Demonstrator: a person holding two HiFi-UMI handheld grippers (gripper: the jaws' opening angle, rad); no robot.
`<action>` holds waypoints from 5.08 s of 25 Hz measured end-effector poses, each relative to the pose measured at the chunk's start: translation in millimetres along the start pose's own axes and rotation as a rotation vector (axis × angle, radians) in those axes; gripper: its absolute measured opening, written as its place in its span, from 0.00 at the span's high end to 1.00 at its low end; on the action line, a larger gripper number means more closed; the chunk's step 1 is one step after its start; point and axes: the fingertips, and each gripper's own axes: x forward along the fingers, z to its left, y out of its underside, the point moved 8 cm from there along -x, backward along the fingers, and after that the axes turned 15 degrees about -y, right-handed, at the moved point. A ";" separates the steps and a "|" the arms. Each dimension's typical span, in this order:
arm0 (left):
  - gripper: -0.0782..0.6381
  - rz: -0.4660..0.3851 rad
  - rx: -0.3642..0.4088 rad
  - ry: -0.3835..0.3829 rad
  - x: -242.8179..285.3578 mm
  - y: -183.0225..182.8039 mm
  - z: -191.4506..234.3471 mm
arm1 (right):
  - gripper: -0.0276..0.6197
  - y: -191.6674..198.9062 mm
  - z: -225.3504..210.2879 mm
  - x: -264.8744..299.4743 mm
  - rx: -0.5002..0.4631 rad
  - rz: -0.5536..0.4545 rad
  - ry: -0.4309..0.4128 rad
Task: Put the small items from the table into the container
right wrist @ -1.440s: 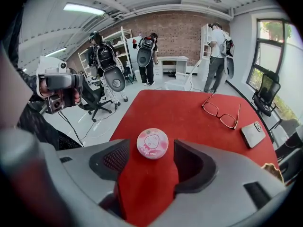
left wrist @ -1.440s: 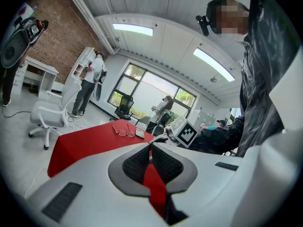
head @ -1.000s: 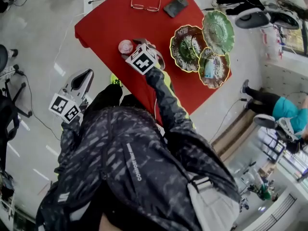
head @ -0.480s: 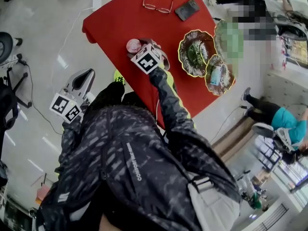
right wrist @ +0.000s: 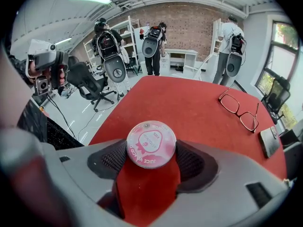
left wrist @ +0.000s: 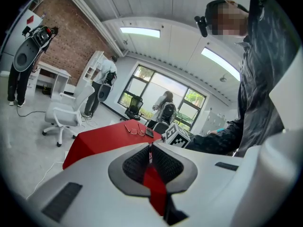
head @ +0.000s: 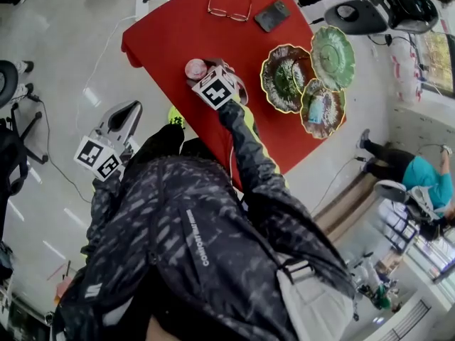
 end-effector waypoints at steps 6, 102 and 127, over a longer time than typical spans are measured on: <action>0.87 -0.004 0.020 0.011 0.3 -6.1 -0.2 | 0.48 -10.5 4.7 -14.5 0.005 -0.052 0.018; 0.87 0.026 0.177 0.366 124.2 -55.8 -113.4 | 0.48 49.7 -65.0 -392.6 0.365 -0.353 0.530; 0.87 0.024 0.220 0.443 111.8 -49.7 -134.5 | 0.48 53.6 7.3 -406.1 0.204 -0.386 0.689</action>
